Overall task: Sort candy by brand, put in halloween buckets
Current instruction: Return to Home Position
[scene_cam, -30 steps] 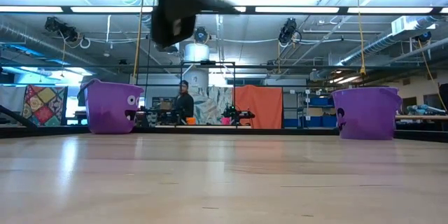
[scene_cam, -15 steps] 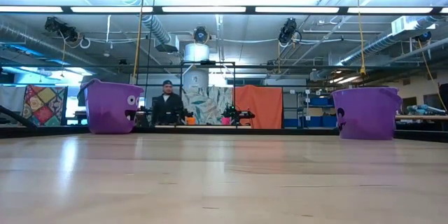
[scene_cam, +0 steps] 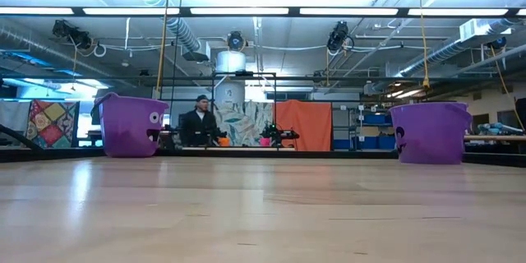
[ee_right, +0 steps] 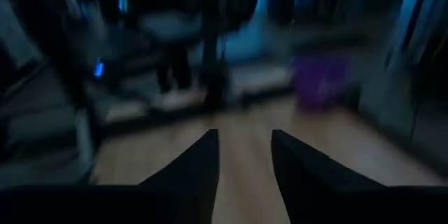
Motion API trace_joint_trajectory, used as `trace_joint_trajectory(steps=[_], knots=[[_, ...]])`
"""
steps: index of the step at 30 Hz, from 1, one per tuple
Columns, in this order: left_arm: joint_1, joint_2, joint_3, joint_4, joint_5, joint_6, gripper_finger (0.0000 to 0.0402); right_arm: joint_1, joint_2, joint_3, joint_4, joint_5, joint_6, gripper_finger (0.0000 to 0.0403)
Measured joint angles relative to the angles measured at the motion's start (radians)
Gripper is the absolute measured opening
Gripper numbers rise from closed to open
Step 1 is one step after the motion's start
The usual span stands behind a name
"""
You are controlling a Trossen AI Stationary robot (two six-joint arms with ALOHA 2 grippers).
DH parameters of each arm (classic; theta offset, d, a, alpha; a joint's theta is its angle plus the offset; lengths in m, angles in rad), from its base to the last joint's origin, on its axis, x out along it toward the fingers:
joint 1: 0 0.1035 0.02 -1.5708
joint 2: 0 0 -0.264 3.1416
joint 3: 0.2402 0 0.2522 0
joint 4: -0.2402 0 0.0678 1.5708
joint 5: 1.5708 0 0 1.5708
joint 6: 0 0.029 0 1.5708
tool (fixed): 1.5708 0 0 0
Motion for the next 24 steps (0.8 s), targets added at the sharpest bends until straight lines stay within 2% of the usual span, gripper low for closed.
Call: trace_joint_trajectory(steps=[4, 6, 8, 12, 15, 17, 19, 24], knots=[[-0.003, -0.082, 0.0, -0.01, 0.015, 0.054, 0.0135, -0.054, -0.001, 0.0, 0.307, 0.015, -0.341, 0.0093], [-0.004, -0.125, 0.0, -0.04, 0.019, 0.077, 0.0118, -0.089, -0.001, 0.0, 0.399, -0.012, -0.416, 0.0047], [-0.003, -0.165, -0.007, -0.058, 0.018, 0.107, 0.0098, -0.134, -0.005, 0.0, 0.429, -0.089, -0.43, 0.0014], [-0.002, -0.258, -0.084, -0.045, 0.014, 0.14, 0.0046, -0.208, -0.002, 0.0, 0.398, -0.205, -0.369, 0.0008], [-0.002, -0.334, -0.179, -0.046, -0.053, 0.16, 0.0009, -0.244, 0.0, 0.0, 0.372, -0.297, -0.417, 0.0006], [-0.002, -0.39, -0.256, -0.046, -0.114, 0.16, 0.0007, -0.257, 0.0, -0.004, 0.385, -0.387, -0.498, 0.0005], [-0.001, -0.439, -0.334, -0.032, -0.134, 0.159, 0.0004, -0.264, -0.002, -0.017, 0.386, -0.427, -0.528, 0.0004], [-0.002, -0.515, -0.505, 0.065, -0.114, 0.233, 0.0004, -0.296, -0.05, -0.119, 0.398, -0.423, -0.526, 0.0002]])
